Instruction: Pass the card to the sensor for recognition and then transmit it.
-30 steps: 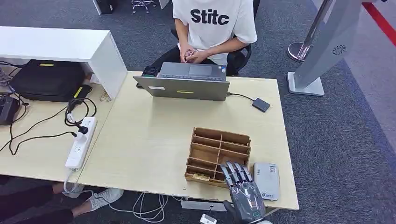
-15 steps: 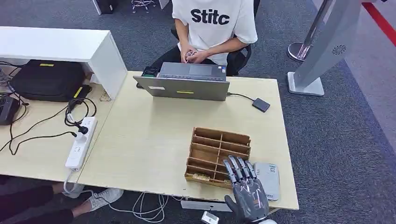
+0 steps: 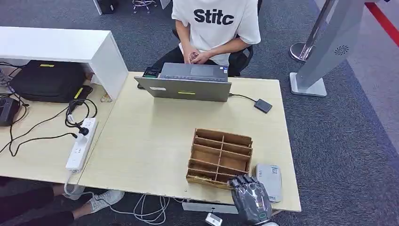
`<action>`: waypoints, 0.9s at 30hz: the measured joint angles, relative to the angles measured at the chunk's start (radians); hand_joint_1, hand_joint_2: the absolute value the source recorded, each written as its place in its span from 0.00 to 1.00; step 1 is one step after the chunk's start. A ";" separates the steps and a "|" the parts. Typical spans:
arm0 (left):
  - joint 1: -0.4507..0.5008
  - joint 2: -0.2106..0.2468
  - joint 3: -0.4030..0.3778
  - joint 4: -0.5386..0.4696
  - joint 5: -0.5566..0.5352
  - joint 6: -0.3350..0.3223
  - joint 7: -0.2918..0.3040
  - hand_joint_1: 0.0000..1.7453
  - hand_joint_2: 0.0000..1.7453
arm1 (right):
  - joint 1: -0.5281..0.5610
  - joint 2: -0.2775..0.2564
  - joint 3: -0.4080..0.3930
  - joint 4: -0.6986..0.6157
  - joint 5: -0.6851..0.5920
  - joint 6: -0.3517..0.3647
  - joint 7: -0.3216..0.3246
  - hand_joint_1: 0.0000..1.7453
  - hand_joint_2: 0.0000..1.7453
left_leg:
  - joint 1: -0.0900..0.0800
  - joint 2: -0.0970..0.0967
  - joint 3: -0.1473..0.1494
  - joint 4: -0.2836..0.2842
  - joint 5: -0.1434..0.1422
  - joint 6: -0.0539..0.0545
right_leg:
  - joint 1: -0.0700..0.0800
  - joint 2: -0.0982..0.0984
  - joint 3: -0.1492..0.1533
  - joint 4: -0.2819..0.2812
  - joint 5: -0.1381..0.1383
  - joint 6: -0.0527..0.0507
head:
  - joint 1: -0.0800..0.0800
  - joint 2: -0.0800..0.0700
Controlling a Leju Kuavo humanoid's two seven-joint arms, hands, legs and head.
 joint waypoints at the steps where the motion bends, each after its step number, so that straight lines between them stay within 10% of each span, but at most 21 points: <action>1: 0.000 0.000 0.000 0.000 0.000 0.000 0.000 0.00 1.00 | -0.004 0.000 -0.002 0.004 0.003 -0.002 0.002 0.83 1.00 | 0.000 0.000 0.000 0.000 0.000 0.000 | 0.000 0.000 0.000 0.000 0.000 0.000 | 0.000 0.000; 16: 0.000 0.000 0.000 0.000 -0.015 -0.003 0.001 0.00 1.00 | -0.020 -0.009 -0.013 -0.039 0.021 -0.088 0.026 1.00 1.00 | 0.000 0.000 0.000 0.000 0.000 0.000 | 0.000 0.000 0.000 0.000 0.000 0.000 | 0.000 0.000; 27: 0.000 0.001 0.000 0.000 -0.029 -0.014 0.001 0.00 1.00 | -0.011 -0.010 -0.033 -0.290 -0.061 -0.156 -0.106 0.98 1.00 | 0.000 0.000 0.000 0.000 0.000 0.000 | 0.000 0.000 0.000 0.000 0.000 0.000 | 0.000 0.000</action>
